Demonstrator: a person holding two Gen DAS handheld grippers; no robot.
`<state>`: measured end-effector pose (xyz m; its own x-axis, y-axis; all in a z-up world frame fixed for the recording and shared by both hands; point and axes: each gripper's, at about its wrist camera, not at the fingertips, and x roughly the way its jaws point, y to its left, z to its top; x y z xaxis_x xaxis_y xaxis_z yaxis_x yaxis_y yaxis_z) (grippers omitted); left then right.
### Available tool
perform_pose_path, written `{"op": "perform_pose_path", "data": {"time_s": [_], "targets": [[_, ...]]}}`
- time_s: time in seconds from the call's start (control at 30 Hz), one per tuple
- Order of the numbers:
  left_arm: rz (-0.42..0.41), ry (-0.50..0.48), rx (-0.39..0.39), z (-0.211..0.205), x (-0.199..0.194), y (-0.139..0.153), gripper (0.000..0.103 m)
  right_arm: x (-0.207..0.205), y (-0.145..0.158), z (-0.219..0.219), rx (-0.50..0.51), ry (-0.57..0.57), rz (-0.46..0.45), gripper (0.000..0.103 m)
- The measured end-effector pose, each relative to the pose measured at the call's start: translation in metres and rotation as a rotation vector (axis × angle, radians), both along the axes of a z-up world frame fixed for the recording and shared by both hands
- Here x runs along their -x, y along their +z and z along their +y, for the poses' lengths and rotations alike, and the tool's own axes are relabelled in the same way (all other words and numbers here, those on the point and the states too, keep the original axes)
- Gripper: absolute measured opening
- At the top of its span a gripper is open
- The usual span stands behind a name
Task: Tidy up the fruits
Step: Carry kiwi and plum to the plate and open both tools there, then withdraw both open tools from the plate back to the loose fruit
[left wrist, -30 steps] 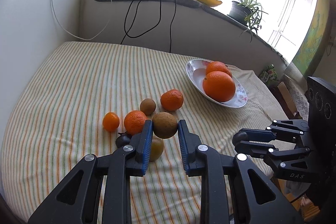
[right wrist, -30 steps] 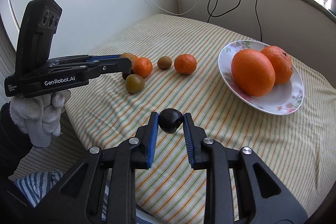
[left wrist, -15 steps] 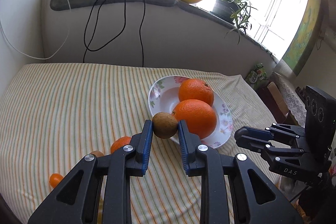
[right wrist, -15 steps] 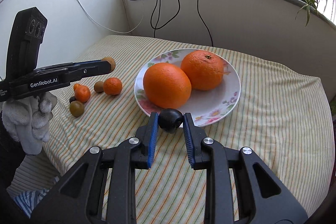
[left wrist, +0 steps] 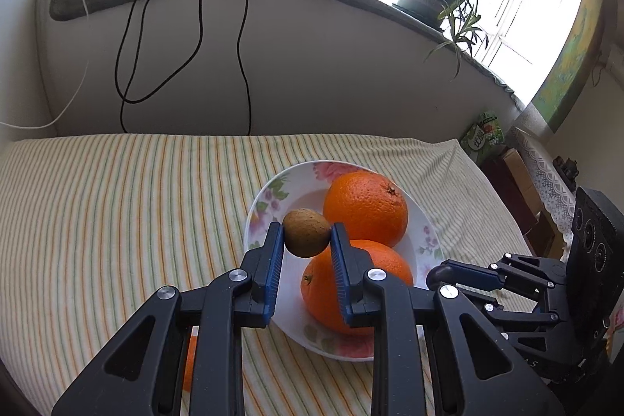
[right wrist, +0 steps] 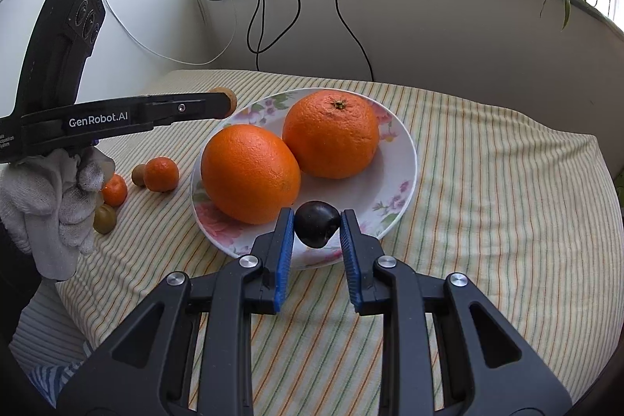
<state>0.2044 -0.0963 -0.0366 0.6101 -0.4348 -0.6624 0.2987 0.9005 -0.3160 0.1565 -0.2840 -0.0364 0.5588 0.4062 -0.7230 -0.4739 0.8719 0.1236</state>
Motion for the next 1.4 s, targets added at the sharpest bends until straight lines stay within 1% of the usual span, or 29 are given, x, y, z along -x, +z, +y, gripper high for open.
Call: {"op": "perform_pose_path", "data": {"time_s": [0.2,0.37,0.47,0.53,0.6,0.63,0.67,0.7,1.1,1.4], "targets": [[0.009,-0.006,-0.018,-0.01,-0.01,-0.001,0.023,-0.009,-0.004,0.0,0.008,0.003,0.0,0.025],[0.025,-0.009,-0.012,-0.013,-0.015,-0.003,0.023,-0.011,-0.006,0.001,0.016,0.016,-0.003,0.025],[0.033,-0.001,-0.012,-0.013,-0.017,-0.003,0.023,-0.009,-0.004,0.003,0.027,0.018,-0.02,0.025],[0.029,0.0,-0.01,-0.013,-0.017,-0.001,0.027,-0.008,-0.003,0.003,0.03,0.015,-0.028,0.025],[0.023,0.001,-0.009,-0.013,-0.016,0.002,0.037,-0.008,-0.003,0.003,0.03,0.013,-0.027,0.027],[0.02,-0.006,-0.008,-0.013,-0.016,0.003,0.041,-0.008,-0.003,0.003,0.034,0.012,-0.026,0.031],[0.014,-0.003,-0.013,-0.014,-0.015,0.005,0.046,-0.008,-0.003,0.003,0.037,0.013,-0.026,0.046],[0.009,-0.001,-0.017,-0.014,-0.014,0.006,0.046,-0.006,-0.001,0.002,0.038,0.007,-0.035,0.055],[-0.029,-0.007,-0.021,-0.009,0.002,0.019,0.046,0.012,0.013,-0.004,0.01,0.0,-0.049,0.057],[-0.062,0.006,-0.033,0.006,0.023,0.029,0.046,0.025,0.023,0.007,0.007,0.019,-0.058,0.057]]}}
